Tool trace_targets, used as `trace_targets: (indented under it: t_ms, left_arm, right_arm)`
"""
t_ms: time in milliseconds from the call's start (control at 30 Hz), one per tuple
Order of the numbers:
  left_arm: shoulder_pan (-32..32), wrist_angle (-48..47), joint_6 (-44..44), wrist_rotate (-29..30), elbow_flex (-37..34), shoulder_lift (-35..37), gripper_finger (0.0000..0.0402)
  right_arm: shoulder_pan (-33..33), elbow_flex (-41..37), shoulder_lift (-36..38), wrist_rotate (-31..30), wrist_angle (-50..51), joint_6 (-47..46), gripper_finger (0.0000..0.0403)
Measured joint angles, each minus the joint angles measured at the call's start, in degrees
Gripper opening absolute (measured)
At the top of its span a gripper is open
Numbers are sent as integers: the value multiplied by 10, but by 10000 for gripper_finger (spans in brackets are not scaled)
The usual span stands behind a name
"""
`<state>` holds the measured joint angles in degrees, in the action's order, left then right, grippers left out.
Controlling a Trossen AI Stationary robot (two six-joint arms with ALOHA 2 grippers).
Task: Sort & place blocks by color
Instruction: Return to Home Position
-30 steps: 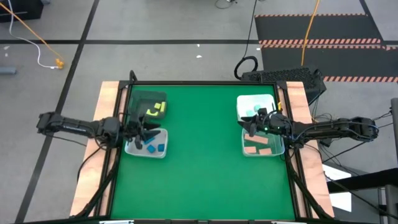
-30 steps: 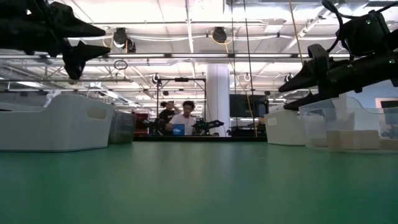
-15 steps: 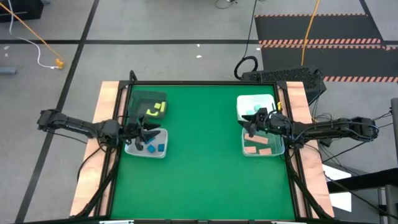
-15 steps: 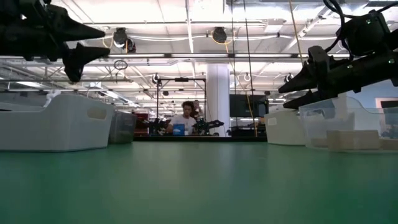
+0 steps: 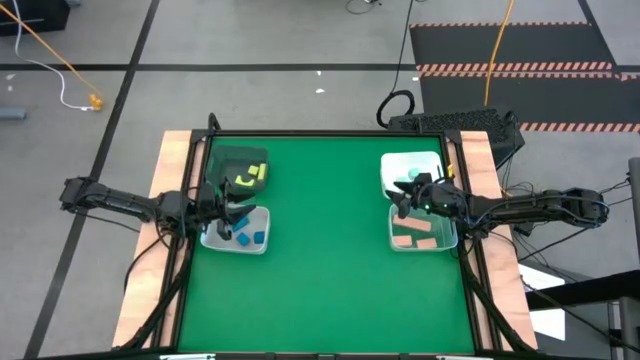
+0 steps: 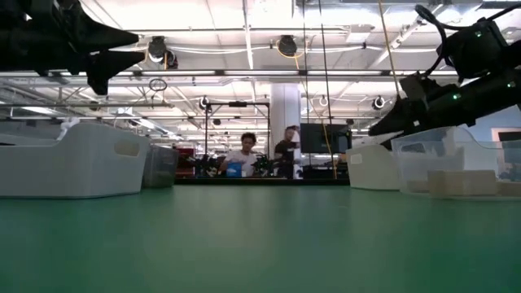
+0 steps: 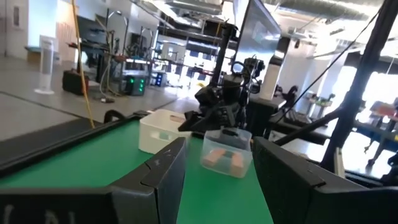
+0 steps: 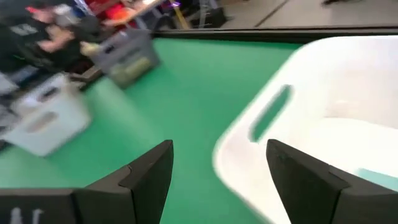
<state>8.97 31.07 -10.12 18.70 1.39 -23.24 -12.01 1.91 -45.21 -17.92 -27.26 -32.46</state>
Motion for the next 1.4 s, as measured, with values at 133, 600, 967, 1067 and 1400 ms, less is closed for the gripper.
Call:
trace_targets:
  t_ms: [133,600,967,1067,1400]
  left_arm:
    - [0,0,40,0,0,0,186]
    - [0,0,114,-1,0,0,186]
    - [0,0,114,-1,1,0,186]
    - [0,0,114,-1,1,0,186]
    - [0,0,114,-1,1,0,186]
  right_arm:
    - [0,0,0,0,12,21,249]
    - [0,0,0,1,-48,287,249]
    - [0,0,0,1,-47,362,249]
    - [0,0,0,1,-47,362,249]
    - [0,0,0,2,-47,362,249]
